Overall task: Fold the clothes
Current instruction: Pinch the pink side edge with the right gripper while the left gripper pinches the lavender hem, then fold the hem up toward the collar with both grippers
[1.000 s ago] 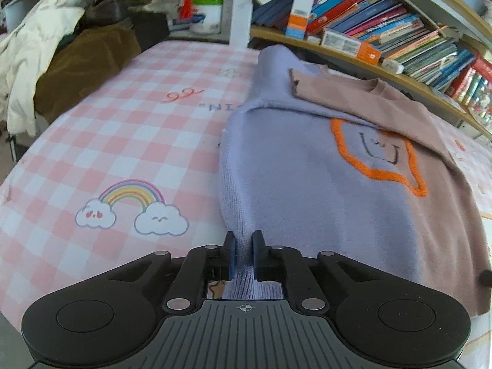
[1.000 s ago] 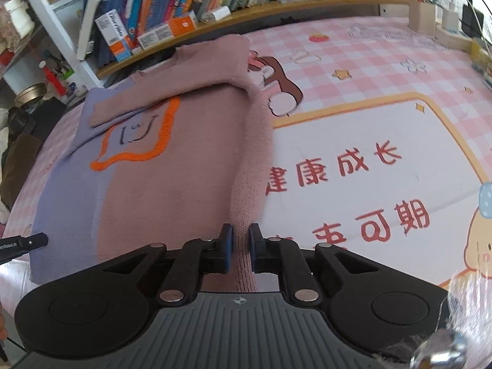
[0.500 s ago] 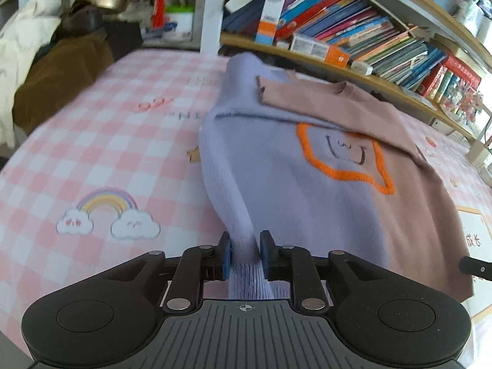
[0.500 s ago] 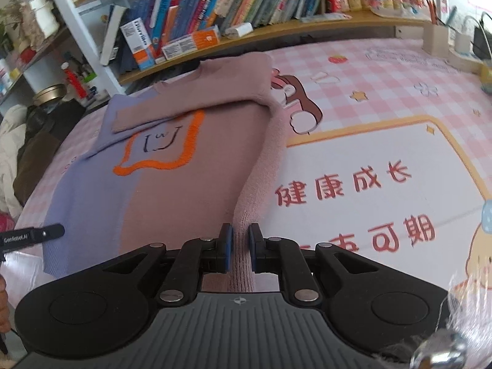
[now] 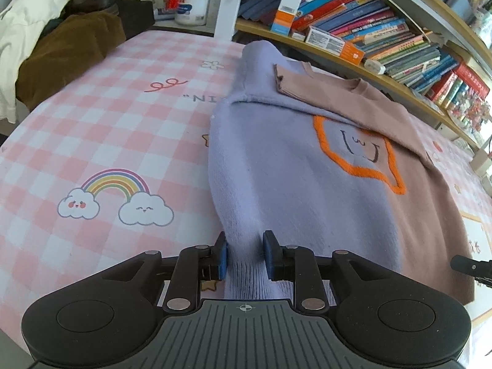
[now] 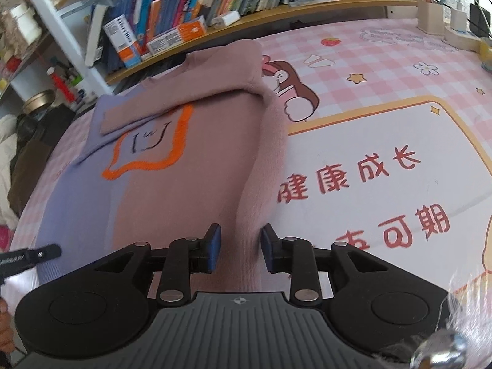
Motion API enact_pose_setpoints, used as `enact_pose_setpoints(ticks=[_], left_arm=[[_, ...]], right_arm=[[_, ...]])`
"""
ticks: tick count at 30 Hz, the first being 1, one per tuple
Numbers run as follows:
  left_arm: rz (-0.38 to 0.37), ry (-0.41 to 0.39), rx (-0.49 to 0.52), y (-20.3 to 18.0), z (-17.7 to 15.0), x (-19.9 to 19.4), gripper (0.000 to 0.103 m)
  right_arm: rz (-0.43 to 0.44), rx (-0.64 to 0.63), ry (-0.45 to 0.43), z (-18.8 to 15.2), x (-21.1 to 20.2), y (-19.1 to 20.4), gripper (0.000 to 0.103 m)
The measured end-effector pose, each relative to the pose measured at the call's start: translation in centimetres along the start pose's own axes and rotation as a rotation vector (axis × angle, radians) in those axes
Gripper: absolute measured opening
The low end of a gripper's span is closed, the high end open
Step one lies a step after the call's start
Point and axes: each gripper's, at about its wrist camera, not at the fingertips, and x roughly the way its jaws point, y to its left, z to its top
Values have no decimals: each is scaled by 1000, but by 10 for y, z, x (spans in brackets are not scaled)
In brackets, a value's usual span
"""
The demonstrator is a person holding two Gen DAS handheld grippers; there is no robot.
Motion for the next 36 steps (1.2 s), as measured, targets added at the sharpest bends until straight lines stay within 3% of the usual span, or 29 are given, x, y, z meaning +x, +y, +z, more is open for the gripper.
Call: enact_pose_setpoints(ticks=[5, 8, 9, 12, 23, 36], left_arm=[[-10, 1, -16, 4, 2, 1, 24], [-25, 1, -14, 3, 2, 2, 14], [-31, 1, -12, 2, 1, 2, 10], [-32, -1, -13, 2, -1, 1, 9], [-73, -20, -21, -10, -26, -30, 9], [-75, 6, -40, -21, -75, -79, 9]], right_arm=[[15, 29, 11, 2, 2, -5, 25], [20, 3, 32, -1, 0, -3, 9], [10, -21, 35, -3, -1, -1, 9], [-13, -83, 22, -6, -8, 3, 8], [15, -40, 8, -24, -52, -23, 8], [58, -75, 90, -60, -97, -52, 8]])
